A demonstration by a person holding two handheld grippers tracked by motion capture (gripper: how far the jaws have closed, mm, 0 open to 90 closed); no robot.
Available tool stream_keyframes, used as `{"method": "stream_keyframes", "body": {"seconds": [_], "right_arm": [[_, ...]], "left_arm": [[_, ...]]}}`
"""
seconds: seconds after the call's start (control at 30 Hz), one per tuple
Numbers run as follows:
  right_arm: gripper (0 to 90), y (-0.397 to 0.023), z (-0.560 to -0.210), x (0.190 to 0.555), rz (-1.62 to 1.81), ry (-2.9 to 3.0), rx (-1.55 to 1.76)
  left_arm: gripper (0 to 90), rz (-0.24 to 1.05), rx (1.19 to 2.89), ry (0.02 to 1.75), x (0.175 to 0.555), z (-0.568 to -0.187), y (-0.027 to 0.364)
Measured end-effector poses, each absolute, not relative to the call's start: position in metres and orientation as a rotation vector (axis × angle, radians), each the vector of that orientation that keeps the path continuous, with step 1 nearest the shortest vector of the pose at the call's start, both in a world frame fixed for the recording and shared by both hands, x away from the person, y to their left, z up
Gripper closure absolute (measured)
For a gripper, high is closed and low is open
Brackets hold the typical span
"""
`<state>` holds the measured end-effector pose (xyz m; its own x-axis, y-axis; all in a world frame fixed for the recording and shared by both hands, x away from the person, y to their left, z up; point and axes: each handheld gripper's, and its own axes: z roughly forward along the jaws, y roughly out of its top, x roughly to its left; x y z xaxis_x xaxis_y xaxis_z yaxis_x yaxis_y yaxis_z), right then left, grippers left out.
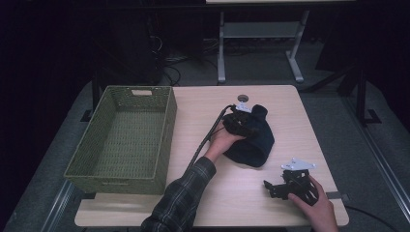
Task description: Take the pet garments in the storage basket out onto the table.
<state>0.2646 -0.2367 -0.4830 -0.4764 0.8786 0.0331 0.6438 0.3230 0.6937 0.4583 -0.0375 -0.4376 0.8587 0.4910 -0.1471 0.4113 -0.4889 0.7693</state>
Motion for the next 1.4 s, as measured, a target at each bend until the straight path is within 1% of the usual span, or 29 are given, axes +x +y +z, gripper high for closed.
{"method": "stream_keyframes", "body": {"seconds": [0.17,0.27,0.43,0.63,0.93,1.4], "right_arm": [[0.0,-0.237,-0.483,0.265,0.933,2.245,1.358],[0.0,-0.237,-0.483,0.264,0.933,2.245,1.358],[0.0,-0.237,-0.483,0.265,0.934,2.244,1.354],[0.0,-0.237,-0.483,0.265,0.934,2.244,1.354],[0.0,-0.236,-0.483,0.264,0.937,2.243,1.362],[0.0,-0.237,-0.483,0.265,0.933,2.246,1.358]], "left_arm": [[37.4,0.132,2.142,0.654,0.459,-0.434,-0.037],[28.9,0.138,2.138,0.656,0.457,-0.43,-0.036],[23.2,0.146,2.138,0.642,0.453,-0.421,-0.032],[20.2,0.153,2.155,0.623,0.445,-0.408,-0.023],[19.0,0.172,2.146,0.629,0.43,-0.393,-0.002],[15.1,0.221,2.154,0.629,0.405,-0.386,0.032]]}}
